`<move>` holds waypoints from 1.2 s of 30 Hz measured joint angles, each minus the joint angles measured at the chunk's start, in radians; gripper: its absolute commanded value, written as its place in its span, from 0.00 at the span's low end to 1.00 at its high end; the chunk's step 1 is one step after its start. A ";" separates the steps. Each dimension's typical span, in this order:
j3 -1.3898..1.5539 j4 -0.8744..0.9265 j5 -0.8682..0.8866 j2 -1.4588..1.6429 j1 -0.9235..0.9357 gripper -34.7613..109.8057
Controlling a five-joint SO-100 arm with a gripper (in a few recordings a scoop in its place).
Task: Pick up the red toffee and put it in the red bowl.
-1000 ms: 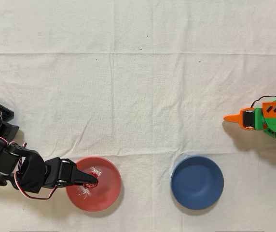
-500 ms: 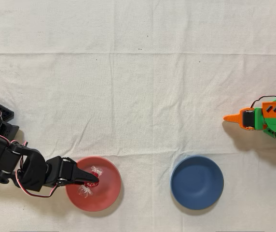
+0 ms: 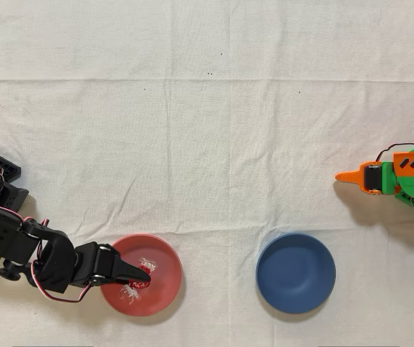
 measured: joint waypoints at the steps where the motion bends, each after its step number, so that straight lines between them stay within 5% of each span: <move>1: 0.000 -0.006 0.000 0.000 0.000 0.36; 8: -0.003 -0.020 0.006 0.000 0.000 0.49; 18: -0.003 -0.037 0.000 0.000 0.018 0.50; 36: -0.003 0.135 0.261 0.141 -0.058 0.28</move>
